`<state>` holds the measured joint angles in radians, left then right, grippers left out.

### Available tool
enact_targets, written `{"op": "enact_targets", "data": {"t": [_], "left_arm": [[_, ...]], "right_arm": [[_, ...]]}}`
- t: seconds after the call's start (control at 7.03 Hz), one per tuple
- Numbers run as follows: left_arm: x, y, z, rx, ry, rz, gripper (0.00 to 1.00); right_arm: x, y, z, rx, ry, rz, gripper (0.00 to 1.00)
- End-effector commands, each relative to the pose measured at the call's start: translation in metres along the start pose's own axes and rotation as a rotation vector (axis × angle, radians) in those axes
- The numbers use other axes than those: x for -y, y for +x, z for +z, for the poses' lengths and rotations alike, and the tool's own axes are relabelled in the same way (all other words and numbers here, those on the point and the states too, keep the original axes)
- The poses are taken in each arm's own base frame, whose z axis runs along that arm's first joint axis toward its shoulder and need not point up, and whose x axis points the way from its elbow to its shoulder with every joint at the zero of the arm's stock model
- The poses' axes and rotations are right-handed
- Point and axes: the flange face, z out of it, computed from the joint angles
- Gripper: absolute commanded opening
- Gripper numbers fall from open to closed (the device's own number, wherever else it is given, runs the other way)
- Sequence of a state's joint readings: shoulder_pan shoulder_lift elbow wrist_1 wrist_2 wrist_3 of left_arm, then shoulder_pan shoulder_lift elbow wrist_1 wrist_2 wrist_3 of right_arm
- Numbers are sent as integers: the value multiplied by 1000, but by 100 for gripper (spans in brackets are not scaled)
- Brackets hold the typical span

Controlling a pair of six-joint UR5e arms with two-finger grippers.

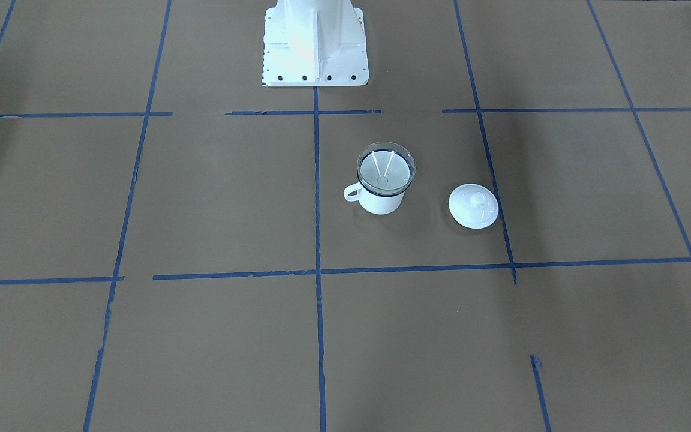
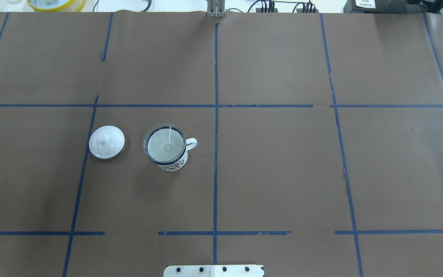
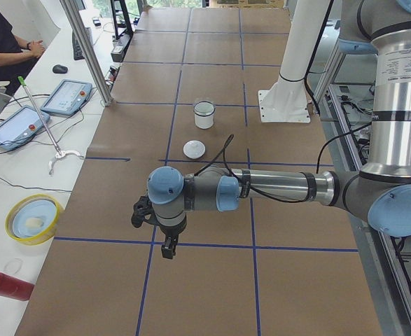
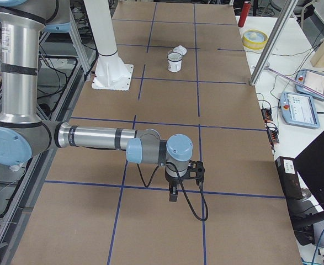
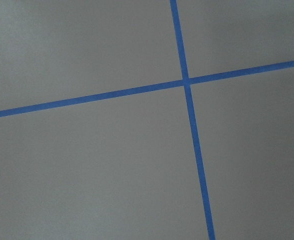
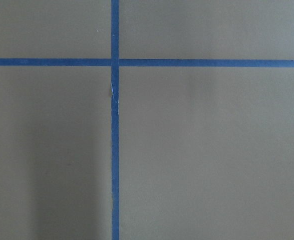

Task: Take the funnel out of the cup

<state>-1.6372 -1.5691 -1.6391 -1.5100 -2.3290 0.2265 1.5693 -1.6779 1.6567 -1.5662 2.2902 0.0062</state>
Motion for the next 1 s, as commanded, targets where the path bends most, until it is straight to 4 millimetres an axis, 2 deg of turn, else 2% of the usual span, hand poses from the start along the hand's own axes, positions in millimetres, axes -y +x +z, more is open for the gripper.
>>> {"op": "enact_targets", "data": {"t": [0.0, 0.28, 0.43, 0.57, 0.71, 0.85], "left_arm": [[18, 7, -12, 9, 22, 22, 100], [36, 20, -30, 16, 48, 45, 100], [58, 37, -51, 19, 48, 42, 100], [92, 75, -96, 26, 70, -7, 100], [103, 134, -126, 19, 102, -48, 100], [106, 211, -123, -10, 109, -49, 100]], "right_arm": [[1, 0, 0, 0, 1, -1, 100], [0, 0, 0, 0, 0, 0, 100], [0, 0, 0, 0, 0, 0, 100], [1, 0, 0, 0, 1, -1, 100], [1, 0, 0, 0, 1, -1, 100], [0, 0, 0, 0, 0, 0, 100]]}}
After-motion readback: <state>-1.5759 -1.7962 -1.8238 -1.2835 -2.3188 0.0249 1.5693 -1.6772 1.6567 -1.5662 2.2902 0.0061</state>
